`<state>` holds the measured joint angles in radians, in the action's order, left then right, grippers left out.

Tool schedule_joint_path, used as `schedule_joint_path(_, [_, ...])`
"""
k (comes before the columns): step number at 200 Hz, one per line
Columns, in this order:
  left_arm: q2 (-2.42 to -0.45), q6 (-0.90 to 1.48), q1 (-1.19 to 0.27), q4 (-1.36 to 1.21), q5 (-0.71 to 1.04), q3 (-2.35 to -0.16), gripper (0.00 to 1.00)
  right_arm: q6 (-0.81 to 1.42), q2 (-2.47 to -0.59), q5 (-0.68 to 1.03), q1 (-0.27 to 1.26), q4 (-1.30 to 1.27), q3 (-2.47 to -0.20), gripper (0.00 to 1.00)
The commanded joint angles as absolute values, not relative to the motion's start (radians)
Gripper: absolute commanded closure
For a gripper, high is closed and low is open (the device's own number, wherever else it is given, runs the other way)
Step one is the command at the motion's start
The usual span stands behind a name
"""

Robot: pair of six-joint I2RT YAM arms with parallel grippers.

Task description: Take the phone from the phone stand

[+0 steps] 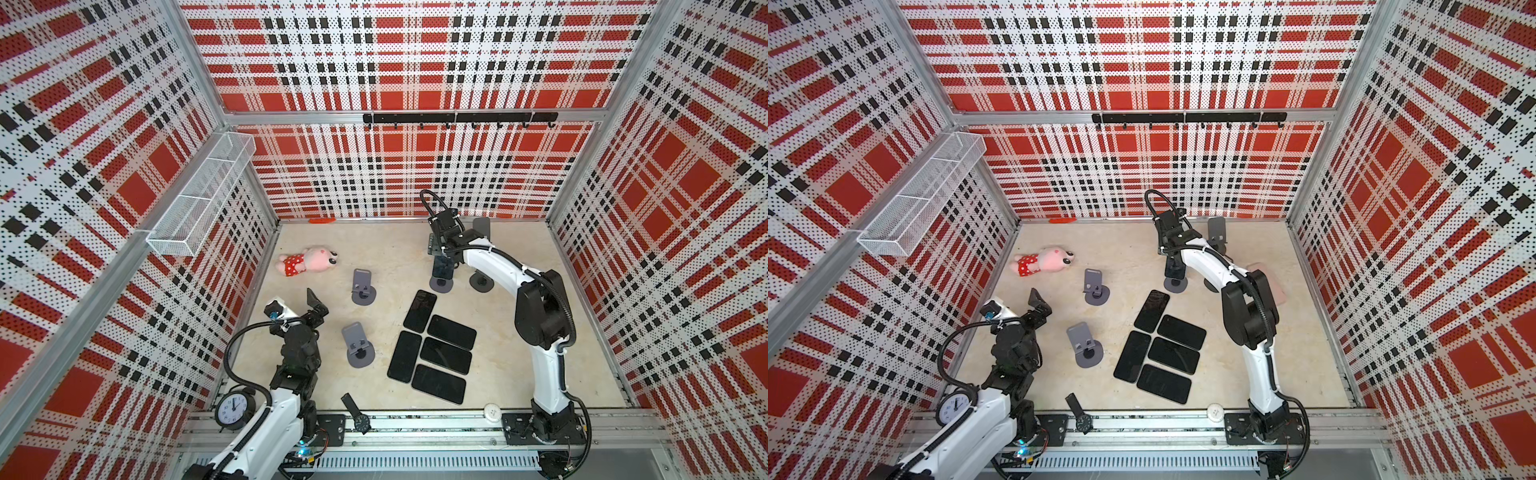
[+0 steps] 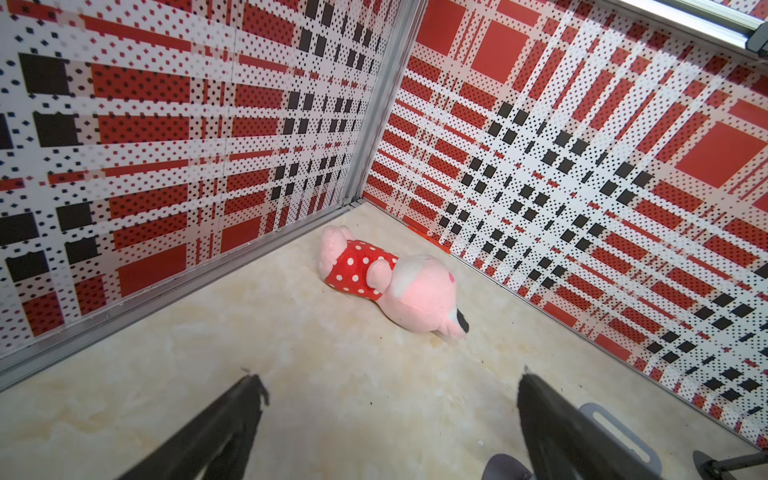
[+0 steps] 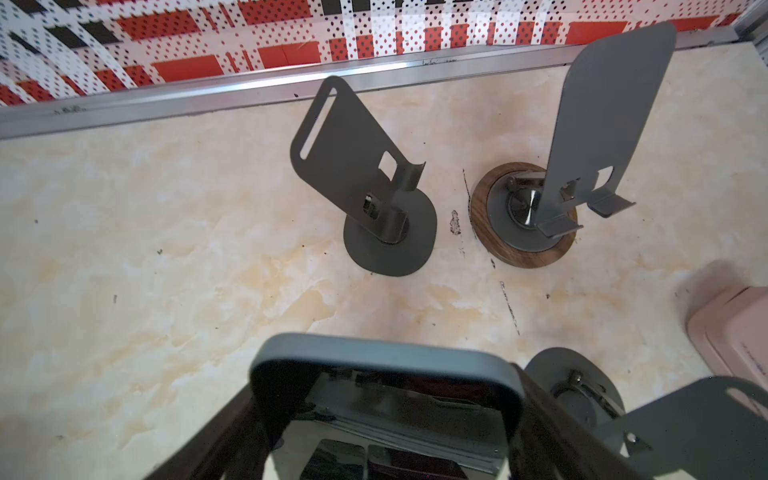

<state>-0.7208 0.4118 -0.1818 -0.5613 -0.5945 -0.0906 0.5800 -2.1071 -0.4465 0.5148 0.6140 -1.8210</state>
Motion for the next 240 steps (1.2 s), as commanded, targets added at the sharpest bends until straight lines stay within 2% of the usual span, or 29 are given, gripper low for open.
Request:
schedule_joint_path(1, [-0.722, 0.409, -0.175, -0.585, -0.595, -0.117, 0.02, 0.529, -2.13, -0.461, 0.512, 0.646, -1.855, 0.19])
schedule_joint_path(84, [-0.729, 0.408, -0.173, -0.586, -0.591, -0.121, 0.02, 0.509, -2.116, -0.445, 0.514, 0.641, -1.864, 0.27])
schedule_joint_path(178, [-0.748, 0.403, -0.169, -0.586, -0.574, -0.131, 0.02, 0.456, -2.005, -0.448, 0.513, 0.626, -1.852, 0.28])
schedule_joint_path(240, [-0.761, 0.402, -0.167, -0.586, -0.562, -0.137, 0.02, 0.364, -1.884, -0.344, 0.514, 0.572, -1.746, 0.27])
